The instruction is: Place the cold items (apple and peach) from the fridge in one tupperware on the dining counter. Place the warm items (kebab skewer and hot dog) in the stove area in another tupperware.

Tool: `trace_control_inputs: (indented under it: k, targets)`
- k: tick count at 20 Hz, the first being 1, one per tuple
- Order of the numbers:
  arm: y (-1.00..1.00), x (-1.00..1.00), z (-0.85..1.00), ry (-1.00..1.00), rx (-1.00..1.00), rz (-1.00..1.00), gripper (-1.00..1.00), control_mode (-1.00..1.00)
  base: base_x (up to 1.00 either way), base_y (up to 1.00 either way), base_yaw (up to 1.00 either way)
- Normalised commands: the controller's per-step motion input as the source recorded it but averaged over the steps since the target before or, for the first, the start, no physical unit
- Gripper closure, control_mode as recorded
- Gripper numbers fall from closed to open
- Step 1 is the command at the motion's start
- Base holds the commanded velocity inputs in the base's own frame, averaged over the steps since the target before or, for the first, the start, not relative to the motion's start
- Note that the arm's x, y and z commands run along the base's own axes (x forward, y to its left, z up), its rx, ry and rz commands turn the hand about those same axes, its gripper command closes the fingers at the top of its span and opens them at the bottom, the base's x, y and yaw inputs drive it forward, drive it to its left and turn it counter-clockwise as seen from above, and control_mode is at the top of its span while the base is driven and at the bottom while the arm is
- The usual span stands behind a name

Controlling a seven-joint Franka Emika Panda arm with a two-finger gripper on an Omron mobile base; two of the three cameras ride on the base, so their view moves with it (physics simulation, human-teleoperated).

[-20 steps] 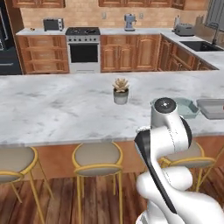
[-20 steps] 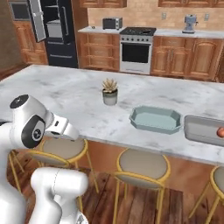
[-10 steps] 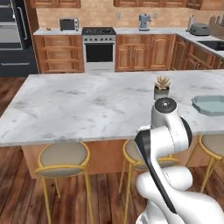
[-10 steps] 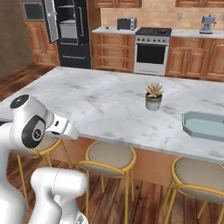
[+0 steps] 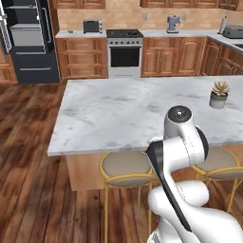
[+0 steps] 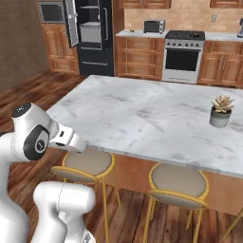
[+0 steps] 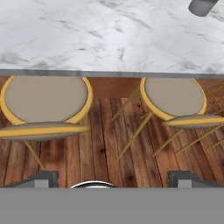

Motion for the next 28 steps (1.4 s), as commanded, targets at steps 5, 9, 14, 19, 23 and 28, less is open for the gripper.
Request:
trace_control_inputs:
  k: [5,9,14,19,23,28]
  targets:
    - [0.0,0.0,0.0,0.0,0.0,0.0,-1.0,1.0,0.0,1.0,0.0]
    - [0.0,0.0,0.0,0.0,0.0,0.0,-1.0,1.0,0.0,1.0,0.0]
    - [0.0,0.0,0.0,0.0,0.0,0.0,-1.0,1.0,0.04,1.0,0.0]
    - [0.0,0.0,0.0,0.0,0.0,0.0,-1.0,1.0,0.2,1.0,0.0]
    - [0.0,0.0,0.0,0.0,0.0,0.0,-1.0,1.0,0.56,1.0,0.0]
    - [0.0,0.0,0.0,0.0,0.0,0.0,-1.0,1.0,0.86,1.0,-0.03]
